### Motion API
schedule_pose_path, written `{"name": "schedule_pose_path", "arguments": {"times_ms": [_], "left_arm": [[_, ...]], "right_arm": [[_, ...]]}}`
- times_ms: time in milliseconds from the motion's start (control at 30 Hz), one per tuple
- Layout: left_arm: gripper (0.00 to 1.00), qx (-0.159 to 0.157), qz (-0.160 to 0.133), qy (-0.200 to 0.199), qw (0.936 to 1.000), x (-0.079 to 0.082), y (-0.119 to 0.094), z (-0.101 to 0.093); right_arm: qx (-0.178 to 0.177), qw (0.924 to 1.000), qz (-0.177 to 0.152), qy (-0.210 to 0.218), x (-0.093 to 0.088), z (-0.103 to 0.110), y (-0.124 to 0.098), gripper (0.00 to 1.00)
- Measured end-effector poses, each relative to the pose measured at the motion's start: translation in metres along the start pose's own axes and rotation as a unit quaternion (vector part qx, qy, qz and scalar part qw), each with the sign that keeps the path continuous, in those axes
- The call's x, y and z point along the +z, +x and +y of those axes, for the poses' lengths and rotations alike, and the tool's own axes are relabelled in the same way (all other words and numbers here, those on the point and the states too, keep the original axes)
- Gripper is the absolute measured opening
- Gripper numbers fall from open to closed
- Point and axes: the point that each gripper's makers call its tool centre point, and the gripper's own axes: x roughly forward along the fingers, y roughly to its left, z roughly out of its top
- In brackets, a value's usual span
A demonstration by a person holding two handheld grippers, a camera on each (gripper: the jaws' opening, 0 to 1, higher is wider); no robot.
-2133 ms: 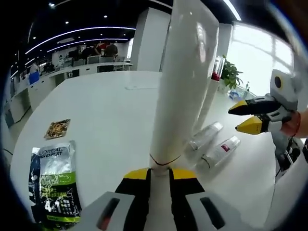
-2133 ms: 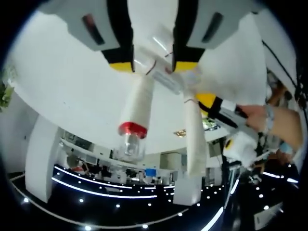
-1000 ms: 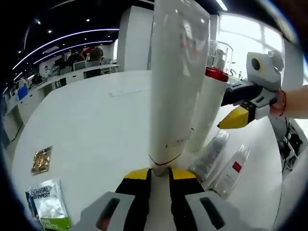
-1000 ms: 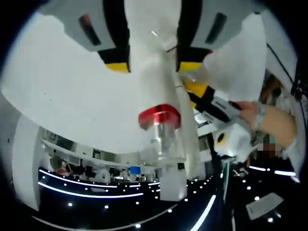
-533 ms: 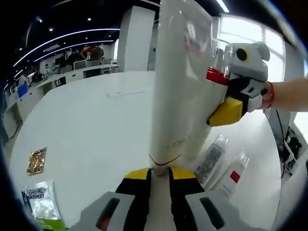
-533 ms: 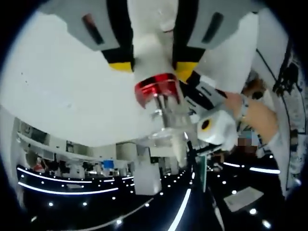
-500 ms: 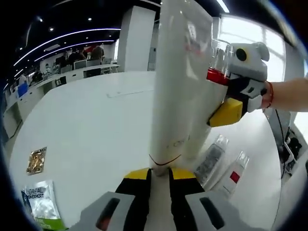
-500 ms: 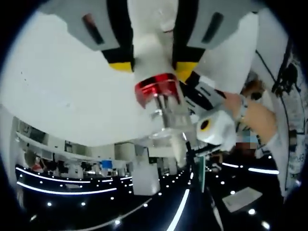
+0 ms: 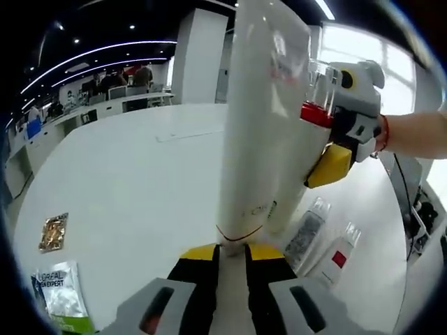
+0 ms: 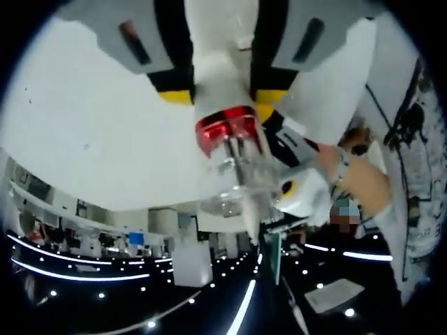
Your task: Arrange the skincare products in the storage area until every visible bottle or jar stands upright without overlapping.
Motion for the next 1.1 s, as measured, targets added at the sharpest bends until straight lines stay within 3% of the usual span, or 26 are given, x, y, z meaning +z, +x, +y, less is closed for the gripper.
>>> {"name": "schedule_pose_path", "arguments": {"times_ms": [167, 400, 567, 633, 700, 800, 933, 1033, 1100], "left_arm": [[0.15, -0.001, -0.001, 0.005, 1.0000, 0.002, 0.001, -0.002], [0.16, -0.002, 0.000, 0.005, 1.0000, 0.003, 0.001, -0.001], [0.16, 0.021, -0.024, -0.008, 0.9995, 0.007, -0.026, 0.015], [0.16, 0.024, -0.035, -0.020, 0.9989, 0.007, -0.037, 0.018], [0.16, 0.026, -0.042, -0.025, 0.9985, 0.005, -0.047, 0.018], [0.16, 0.007, -0.050, -0.028, 0.9984, 0.002, -0.058, 0.009], [0.16, -0.016, -0.049, -0.030, 0.9982, -0.004, -0.061, -0.006], [0.16, -0.038, -0.044, -0.034, 0.9977, -0.006, -0.058, -0.019], [0.17, -0.053, -0.039, -0.030, 0.9974, -0.007, -0.055, -0.028]], "right_arm": [[-0.029, 0.9994, -0.010, 0.016, 0.001, -0.005, -0.011, 0.37], [-0.065, 0.9973, 0.012, 0.032, -0.024, -0.008, -0.033, 0.37], [-0.077, 0.9960, 0.004, 0.045, -0.030, -0.002, -0.046, 0.36], [-0.095, 0.9931, 0.021, 0.065, -0.041, -0.001, -0.051, 0.34], [-0.101, 0.9927, 0.016, 0.064, -0.040, 0.003, -0.055, 0.32], [-0.097, 0.9922, -0.015, 0.077, -0.033, 0.019, -0.059, 0.32], [-0.111, 0.9920, 0.018, 0.057, -0.049, 0.017, -0.056, 0.30], [-0.102, 0.9917, 0.020, 0.075, -0.057, 0.014, -0.051, 0.29], [-0.074, 0.9910, 0.016, 0.110, -0.062, 0.015, -0.045, 0.29]]}}
